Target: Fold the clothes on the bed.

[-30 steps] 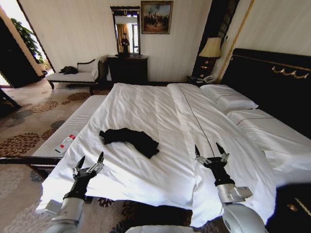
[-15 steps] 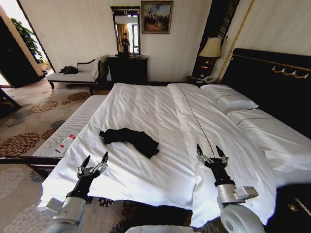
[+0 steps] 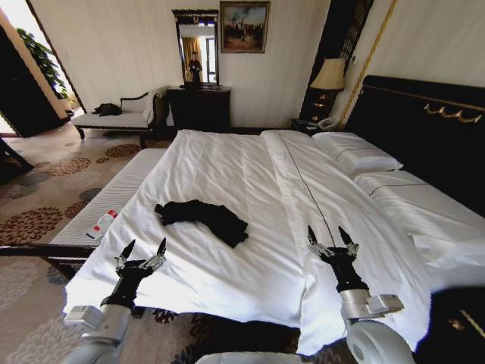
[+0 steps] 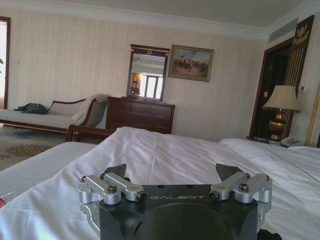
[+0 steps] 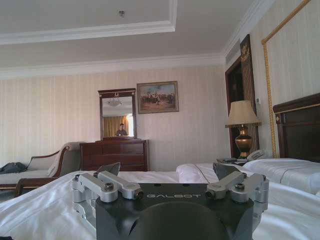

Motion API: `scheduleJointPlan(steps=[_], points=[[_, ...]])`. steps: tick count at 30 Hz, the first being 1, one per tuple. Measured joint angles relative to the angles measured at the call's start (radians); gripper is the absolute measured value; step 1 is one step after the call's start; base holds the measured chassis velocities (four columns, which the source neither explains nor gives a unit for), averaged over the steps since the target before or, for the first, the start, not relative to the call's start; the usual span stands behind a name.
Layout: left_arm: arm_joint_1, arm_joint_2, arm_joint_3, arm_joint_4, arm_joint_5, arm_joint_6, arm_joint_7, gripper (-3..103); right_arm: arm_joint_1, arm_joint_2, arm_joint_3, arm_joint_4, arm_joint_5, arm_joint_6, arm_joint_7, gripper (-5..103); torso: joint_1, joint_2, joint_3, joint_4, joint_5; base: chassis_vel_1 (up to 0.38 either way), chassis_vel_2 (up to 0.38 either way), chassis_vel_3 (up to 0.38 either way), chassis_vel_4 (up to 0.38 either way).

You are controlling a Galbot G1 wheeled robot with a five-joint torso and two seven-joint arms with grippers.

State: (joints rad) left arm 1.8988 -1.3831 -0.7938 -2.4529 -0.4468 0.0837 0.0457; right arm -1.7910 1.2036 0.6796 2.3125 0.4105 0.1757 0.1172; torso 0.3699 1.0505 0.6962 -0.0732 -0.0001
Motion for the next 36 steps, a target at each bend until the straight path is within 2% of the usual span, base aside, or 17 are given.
scheduleJointPlan(steps=[7, 20, 36], points=[[-0.002, -0.002, -0.022, -0.008, -0.005, -0.022, -0.001, 100, 0.003, 0.014, -0.011, -0.016, -0.023, 0.000, -0.017, 100, 0.000, 0.000, 0.000, 0.0000, 0.0000, 0.000, 0.000, 0.000, 0.000], [-0.016, -0.014, -0.037, -0.007, -0.033, -0.022, -0.005, 100, 0.011, 0.017, 0.000, -0.042, -0.024, 0.031, -0.068, 100, 0.000, 0.000, 0.000, 0.0000, 0.0001, 0.000, 0.000, 0.000, 0.000], [-0.017, -0.026, -0.047, -0.004, -0.046, -0.022, -0.009, 100, 0.026, 0.018, -0.001, -0.057, -0.022, 0.045, -0.076, 100, 0.000, 0.000, 0.000, 0.0000, 0.0001, 0.000, 0.000, 0.000, 0.000]])
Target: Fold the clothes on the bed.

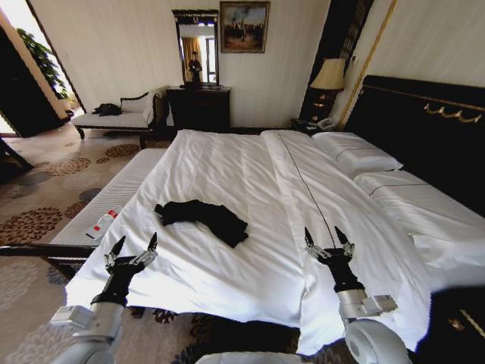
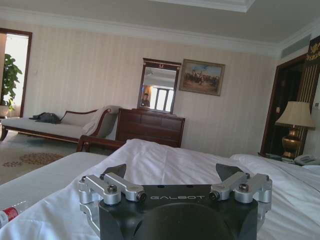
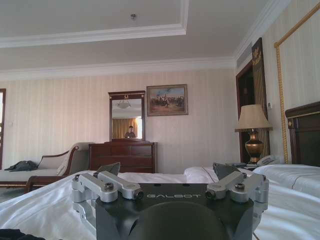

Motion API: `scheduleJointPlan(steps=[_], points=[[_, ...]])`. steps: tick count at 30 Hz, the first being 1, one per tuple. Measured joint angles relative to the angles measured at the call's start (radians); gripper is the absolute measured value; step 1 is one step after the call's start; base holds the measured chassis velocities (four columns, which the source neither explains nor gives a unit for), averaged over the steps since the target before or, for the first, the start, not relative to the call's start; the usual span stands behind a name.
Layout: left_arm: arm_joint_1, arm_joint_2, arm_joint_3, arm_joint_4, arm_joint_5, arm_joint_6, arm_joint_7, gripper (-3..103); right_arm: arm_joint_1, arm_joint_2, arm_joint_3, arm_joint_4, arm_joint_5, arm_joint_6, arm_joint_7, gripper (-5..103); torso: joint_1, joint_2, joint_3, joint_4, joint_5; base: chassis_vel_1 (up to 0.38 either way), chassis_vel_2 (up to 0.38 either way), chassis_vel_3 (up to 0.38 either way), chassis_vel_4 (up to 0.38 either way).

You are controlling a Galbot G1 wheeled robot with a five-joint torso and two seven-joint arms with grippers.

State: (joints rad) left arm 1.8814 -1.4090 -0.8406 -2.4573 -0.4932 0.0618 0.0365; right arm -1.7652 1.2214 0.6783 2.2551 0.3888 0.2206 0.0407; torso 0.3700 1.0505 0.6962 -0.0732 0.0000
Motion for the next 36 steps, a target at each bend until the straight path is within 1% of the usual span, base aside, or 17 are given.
scheduleJointPlan(steps=[14, 20, 29, 36], points=[[0.001, 0.000, -0.002, 0.000, 0.001, 0.000, 0.000, 100, 0.013, 0.006, -0.010, -0.011, 0.002, 0.012, -0.004, 100, 0.000, 0.000, 0.000, 0.0000, 0.0002, 0.017, 0.014, -0.019, -0.020], [0.000, 0.001, -0.003, 0.004, 0.001, 0.000, 0.000, 100, 0.016, 0.008, -0.013, -0.014, 0.002, 0.012, -0.004, 100, 0.000, 0.000, 0.000, 0.0000, 0.0002, 0.126, 0.129, -0.134, -0.128], [-0.004, 0.001, -0.002, 0.010, 0.001, -0.002, -0.001, 100, 0.017, 0.011, -0.012, -0.019, 0.001, 0.012, -0.006, 100, 0.000, 0.000, 0.000, 0.0000, -0.0006, 0.125, 0.139, -0.133, -0.130], [-0.005, 0.000, -0.001, 0.012, 0.002, -0.003, -0.001, 100, 0.019, 0.011, -0.011, -0.024, 0.000, 0.012, -0.006, 100, 0.000, 0.000, 0.000, 0.0000, 0.0007, -0.026, -0.002, 0.031, 0.001]])
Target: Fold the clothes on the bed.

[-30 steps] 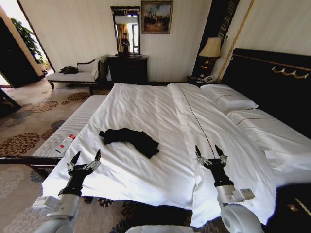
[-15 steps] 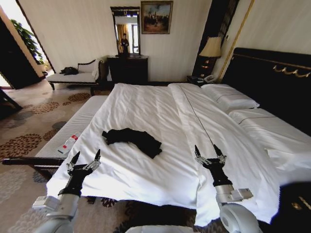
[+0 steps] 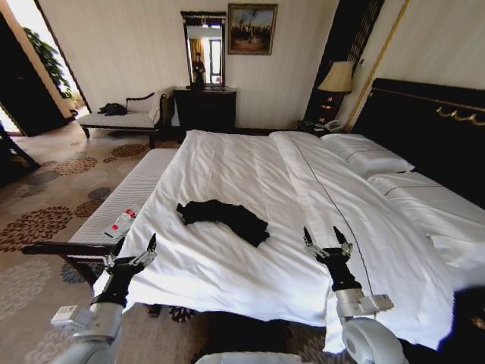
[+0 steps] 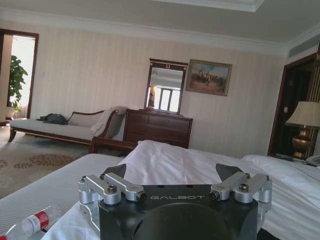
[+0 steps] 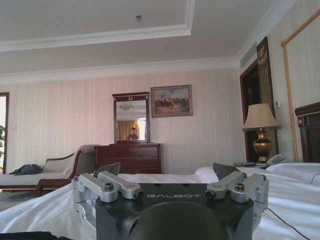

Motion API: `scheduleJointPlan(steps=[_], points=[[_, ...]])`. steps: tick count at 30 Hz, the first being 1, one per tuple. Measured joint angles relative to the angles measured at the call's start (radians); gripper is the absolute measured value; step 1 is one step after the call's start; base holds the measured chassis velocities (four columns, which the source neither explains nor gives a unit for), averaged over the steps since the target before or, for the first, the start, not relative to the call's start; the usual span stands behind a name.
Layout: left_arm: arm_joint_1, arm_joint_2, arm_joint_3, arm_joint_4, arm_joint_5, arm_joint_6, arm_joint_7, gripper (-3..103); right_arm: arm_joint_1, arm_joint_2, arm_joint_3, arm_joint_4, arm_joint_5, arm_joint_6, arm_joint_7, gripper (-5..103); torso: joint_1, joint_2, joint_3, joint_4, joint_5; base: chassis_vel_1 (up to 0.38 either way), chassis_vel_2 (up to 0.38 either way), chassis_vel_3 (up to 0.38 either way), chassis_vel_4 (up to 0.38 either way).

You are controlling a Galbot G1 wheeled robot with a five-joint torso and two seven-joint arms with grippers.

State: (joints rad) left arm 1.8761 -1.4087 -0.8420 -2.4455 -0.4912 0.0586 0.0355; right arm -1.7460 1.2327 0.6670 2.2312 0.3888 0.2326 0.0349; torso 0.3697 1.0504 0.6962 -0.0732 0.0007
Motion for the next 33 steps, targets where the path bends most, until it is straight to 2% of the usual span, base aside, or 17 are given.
scheduleJointPlan(steps=[10, 33], points=[[-0.001, 0.003, -0.002, 0.003, -0.001, -0.002, -0.001, 100, 0.001, 0.000, -0.003, -0.004, -0.006, 0.002, -0.002, 100, 0.000, 0.000, 0.000, 0.0000, -0.0010, -0.050, 0.049, 0.053, -0.055], [0.002, 0.007, -0.007, 0.003, -0.005, -0.003, -0.002, 100, 0.003, -0.003, -0.005, -0.009, -0.005, 0.012, -0.019, 100, 0.000, 0.000, 0.000, 0.0000, -0.0006, 0.010, 0.026, -0.009, -0.026]])
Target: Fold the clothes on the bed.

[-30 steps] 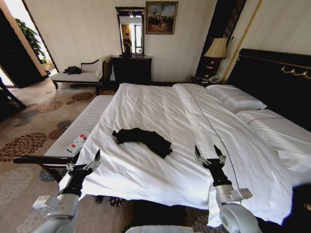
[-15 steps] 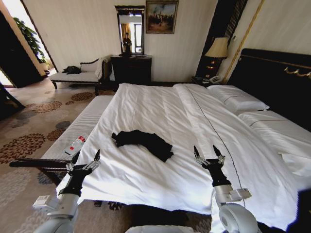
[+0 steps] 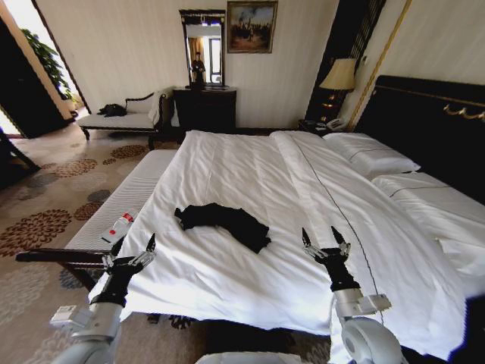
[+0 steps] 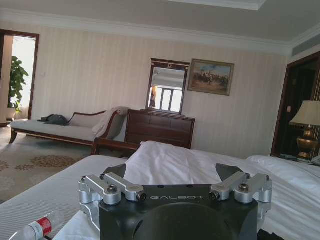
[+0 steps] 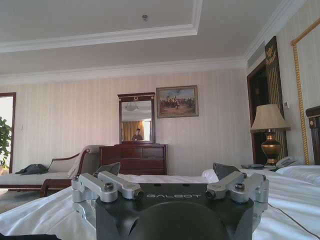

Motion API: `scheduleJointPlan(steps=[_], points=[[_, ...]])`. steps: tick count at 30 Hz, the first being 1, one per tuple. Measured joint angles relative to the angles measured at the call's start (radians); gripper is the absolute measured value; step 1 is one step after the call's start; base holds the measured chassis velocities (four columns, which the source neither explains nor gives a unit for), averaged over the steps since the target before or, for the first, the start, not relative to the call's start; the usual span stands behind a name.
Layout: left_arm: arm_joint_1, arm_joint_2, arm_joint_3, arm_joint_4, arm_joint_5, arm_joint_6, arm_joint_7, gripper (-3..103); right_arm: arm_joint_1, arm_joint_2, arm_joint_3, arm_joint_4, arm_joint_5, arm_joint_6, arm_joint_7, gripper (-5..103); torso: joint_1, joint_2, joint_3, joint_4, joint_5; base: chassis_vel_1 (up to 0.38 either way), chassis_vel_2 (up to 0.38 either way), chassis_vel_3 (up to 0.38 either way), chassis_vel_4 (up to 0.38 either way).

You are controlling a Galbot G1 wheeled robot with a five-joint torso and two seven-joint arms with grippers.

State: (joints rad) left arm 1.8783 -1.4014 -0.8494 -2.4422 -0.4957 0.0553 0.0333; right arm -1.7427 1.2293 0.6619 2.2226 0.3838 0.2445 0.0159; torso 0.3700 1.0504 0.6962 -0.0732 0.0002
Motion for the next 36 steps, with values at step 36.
scheduleJointPlan(steps=[36], points=[[-0.023, 0.009, 0.002, 0.021, -0.004, -0.008, -0.001, 100, 0.009, 0.008, -0.018, 0.000, 0.003, 0.007, 0.026, 100, 0.000, 0.000, 0.000, 0.0000, -0.0002, -0.005, 0.049, 0.004, -0.054]])
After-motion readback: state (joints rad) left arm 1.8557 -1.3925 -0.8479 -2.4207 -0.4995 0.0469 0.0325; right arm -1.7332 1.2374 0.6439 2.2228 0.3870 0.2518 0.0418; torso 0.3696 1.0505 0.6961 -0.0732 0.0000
